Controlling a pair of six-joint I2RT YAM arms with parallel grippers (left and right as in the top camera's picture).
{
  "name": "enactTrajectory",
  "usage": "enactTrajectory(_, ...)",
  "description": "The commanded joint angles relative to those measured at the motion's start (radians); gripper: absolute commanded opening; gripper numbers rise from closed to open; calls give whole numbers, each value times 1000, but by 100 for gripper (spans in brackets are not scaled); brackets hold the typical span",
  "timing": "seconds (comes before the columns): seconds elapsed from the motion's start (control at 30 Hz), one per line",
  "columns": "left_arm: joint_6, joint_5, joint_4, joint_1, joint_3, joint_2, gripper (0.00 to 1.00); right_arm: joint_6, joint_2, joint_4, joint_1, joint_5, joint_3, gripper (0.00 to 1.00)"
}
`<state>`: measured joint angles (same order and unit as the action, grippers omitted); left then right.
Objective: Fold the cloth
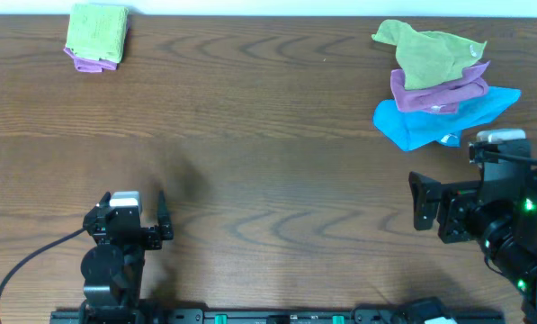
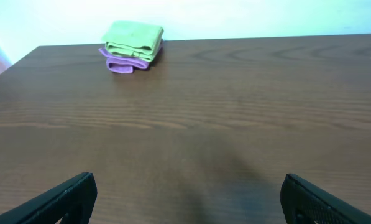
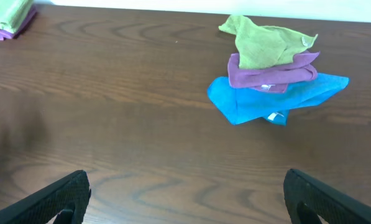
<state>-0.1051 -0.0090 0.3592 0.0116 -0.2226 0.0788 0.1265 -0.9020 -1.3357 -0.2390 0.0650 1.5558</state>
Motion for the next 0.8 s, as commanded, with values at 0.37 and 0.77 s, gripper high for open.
enactTrajectory(0.37, 40, -83, -15, 1, 119, -75, 95, 15, 1, 0, -5, 10, -1, 99)
enactTrajectory(0.77, 34, -95, -16, 1, 119, -74, 95, 15, 1, 0, -5, 9, -1, 99)
